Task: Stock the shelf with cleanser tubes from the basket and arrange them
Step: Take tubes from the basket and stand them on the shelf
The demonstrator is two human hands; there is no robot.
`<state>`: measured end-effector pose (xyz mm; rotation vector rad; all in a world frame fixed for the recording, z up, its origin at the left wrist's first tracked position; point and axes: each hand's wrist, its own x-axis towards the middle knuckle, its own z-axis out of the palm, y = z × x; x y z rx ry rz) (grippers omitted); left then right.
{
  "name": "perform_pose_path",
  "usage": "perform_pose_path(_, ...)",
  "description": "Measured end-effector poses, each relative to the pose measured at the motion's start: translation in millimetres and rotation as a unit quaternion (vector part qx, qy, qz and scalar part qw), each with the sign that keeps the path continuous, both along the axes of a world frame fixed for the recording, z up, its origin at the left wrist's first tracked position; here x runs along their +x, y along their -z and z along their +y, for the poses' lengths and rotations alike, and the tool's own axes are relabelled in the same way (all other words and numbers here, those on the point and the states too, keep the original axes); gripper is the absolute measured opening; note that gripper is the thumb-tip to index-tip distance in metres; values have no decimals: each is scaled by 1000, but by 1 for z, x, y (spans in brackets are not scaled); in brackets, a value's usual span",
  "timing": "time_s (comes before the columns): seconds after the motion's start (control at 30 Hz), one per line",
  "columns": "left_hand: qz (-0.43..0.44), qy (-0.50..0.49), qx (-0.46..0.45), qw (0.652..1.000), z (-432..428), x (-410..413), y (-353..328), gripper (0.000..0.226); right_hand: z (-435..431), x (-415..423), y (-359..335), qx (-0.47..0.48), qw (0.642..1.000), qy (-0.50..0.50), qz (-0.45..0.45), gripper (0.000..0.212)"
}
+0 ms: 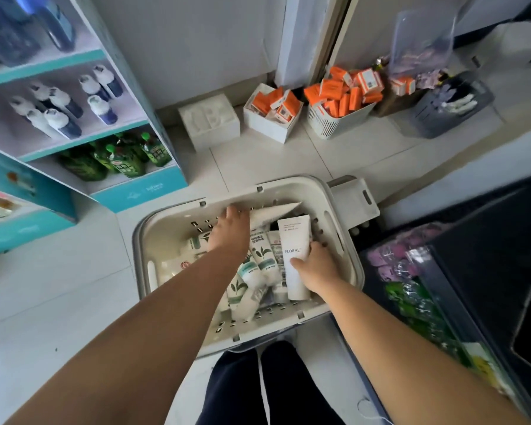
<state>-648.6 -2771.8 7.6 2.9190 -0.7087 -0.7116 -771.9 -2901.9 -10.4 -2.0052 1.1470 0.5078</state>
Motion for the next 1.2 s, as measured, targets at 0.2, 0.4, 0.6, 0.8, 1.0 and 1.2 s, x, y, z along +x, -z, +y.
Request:
perform_pose_path(0.2, -77, 28, 28, 996, -9, -4, 17, 50, -3, -2, 5, 52, 996, 62, -20, 49)
perform_pose_path(0.4, -88, 50, 33, 994, -3, -1, 27, 47, -6, -5, -1, 62, 993, 84, -47, 46)
perform_pose_path(0.6, 92, 8, -68, 993, 14, 7, 12, 55, -12, -4, -21, 119, 982, 87, -116, 44)
perform_pose_path(0.8, 375, -143, -283, 871, 22, 13, -22, 54, -17, 6, -62, 199, 929, 163, -267, 41)
perform_pose_path(1.0, 529, -204, -403, 718, 20, 20, -63, 68, -22, 1, -115, 224, 886, 210, -348, 34)
perform_pose_path(1.2, 588, -75, -410, 693, -10, 9, -139, 57, -34, -20, -179, 204, 859, 217, -415, 40)
